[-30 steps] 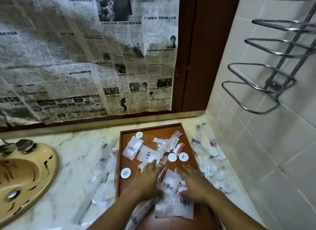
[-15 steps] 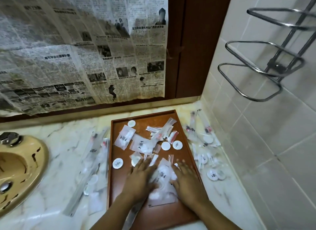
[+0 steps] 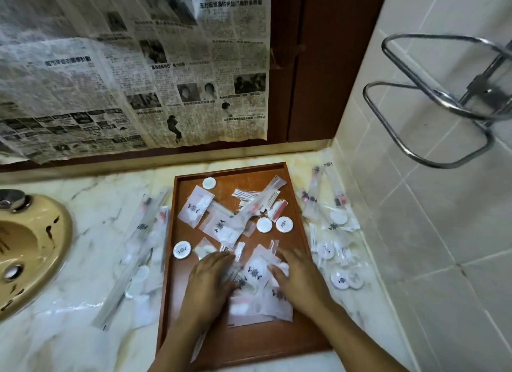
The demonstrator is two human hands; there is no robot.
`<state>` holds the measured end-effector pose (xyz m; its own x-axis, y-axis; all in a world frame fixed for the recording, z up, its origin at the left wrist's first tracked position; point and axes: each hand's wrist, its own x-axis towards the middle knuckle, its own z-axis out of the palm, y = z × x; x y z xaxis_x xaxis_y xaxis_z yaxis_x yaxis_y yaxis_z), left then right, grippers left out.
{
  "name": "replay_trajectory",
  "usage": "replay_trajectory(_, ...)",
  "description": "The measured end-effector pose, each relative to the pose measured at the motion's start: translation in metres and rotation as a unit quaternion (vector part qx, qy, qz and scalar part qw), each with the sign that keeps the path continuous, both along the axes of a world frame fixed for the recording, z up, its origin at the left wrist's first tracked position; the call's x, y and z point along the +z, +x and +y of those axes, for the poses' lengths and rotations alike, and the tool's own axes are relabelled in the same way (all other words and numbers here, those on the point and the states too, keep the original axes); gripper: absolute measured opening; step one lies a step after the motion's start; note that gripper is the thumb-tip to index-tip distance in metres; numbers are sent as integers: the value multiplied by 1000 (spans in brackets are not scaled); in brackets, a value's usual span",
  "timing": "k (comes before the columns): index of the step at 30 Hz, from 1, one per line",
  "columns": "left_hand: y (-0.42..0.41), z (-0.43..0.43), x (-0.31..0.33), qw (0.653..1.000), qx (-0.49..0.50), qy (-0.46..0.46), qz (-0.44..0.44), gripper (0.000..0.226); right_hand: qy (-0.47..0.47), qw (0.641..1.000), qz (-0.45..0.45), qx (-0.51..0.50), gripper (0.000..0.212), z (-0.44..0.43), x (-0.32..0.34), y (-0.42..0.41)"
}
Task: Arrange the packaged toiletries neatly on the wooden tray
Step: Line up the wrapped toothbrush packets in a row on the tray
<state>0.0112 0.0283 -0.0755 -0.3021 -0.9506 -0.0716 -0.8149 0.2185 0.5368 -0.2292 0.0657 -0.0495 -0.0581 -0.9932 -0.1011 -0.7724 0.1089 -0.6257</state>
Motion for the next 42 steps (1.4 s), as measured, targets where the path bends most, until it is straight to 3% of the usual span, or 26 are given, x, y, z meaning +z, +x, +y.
replay_trajectory(4, 11, -2, -2, 1000, 20, -5, 15, 61, -40, 999, 35, -6, 48, -70, 17, 1)
replay_trajectory(10, 15, -14, 4, 1000, -17, -12, 21, 60, 103, 974, 151, 131, 80, -161, 11, 13)
replay_trajectory(14, 19, -26, 10, 991, 26, -2, 128, 45, 104, 968, 198, 112, 74, -142, -4, 21)
replay_trajectory(18, 12, -53, 21, 985, 38, -65, 156, 33, 49, 974, 197, 98, 67, -86, -12, 36)
replay_trajectory(21, 0, -82, 26, 993, -14, -45, 109, 39, 9, 976, 197, 89, 60, -42, -16, 47)
replay_trajectory(24, -15, -102, 28, 994, -98, 28, -28, 49, -25, 977, 202, 66, 51, -14, -19, 55)
replay_trajectory(27, -21, -103, 25, 980, -148, 65, -111, 48, -37, 985, 166, 15, 51, 1, -23, 54)
replay_trajectory(32, -8, -87, 22, 988, -129, 64, -59, 34, -88, 992, 19, -87, 50, 6, -8, 38)
replay_trajectory(35, -4, -73, 25, 989, -128, 54, -55, 31, -124, 969, -121, -174, 9, 4, 18, 31)
replay_trajectory(38, -8, -52, 26, 980, -168, 40, -104, 48, -58, 951, -182, -244, 27, 2, 29, 14)
replay_trajectory(40, -12, -41, 22, 975, -184, 34, -118, 60, -1, 950, -178, -256, 41, 3, 29, -2)
replay_trajectory(42, -15, -35, 17, 975, -179, 19, -128, 55, 41, 953, -147, -261, 43, 3, 29, -16)
